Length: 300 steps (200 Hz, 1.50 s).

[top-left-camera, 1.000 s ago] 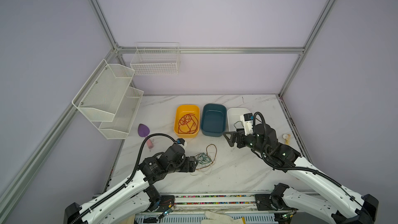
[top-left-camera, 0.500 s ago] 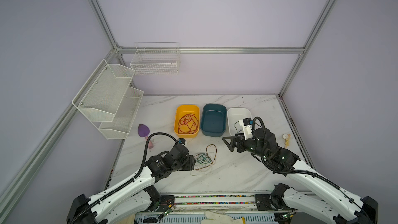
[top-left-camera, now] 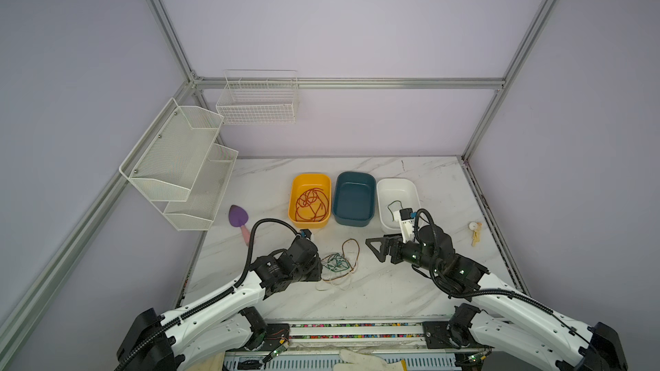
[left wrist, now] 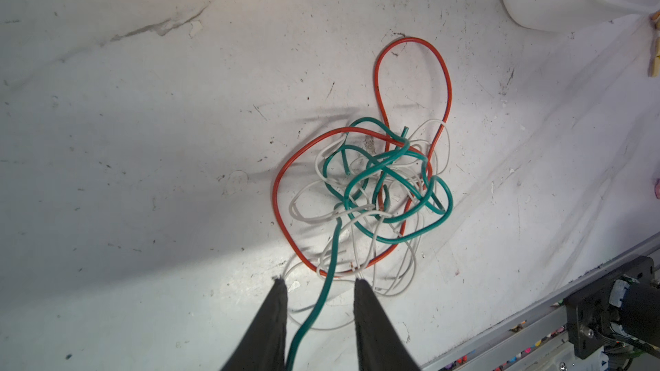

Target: Untangle the cables

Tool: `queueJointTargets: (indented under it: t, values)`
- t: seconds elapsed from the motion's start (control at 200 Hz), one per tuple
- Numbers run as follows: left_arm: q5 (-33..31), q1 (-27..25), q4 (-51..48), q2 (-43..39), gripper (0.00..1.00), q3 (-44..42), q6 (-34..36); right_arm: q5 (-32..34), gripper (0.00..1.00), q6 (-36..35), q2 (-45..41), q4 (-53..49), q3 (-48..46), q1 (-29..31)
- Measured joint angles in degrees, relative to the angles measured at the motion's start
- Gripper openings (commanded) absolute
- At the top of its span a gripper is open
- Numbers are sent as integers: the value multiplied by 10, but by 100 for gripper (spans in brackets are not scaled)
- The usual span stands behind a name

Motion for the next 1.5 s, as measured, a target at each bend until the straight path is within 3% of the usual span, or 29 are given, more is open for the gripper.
queueJointTargets:
  t: [0.15, 0.42, 0.755, 0.83, 0.94, 1.09, 1.5]
  values:
    - [2, 0, 6, 17, 29, -1, 3, 1, 98, 18, 4, 25, -13, 24]
    - [5, 0, 14, 27, 0, -1, 13, 35, 98, 38, 52, 76, -23, 113]
    - [37, 0, 16, 10, 0, 0, 6, 83, 97, 85, 158, 162, -59, 197]
    - [47, 0, 15, -8, 0, 0, -4, 97, 90, 90, 191, 172, -50, 212]
    - [59, 0, 15, -48, 0, 0, -22, 114, 70, 99, 242, 185, -30, 224]
    - [73, 0, 15, -103, 0, 1, -47, 133, 51, 117, 309, 201, -1, 229]
    - [105, -1, 7, -144, 0, 1, -73, 167, 29, 155, 378, 237, 18, 230]
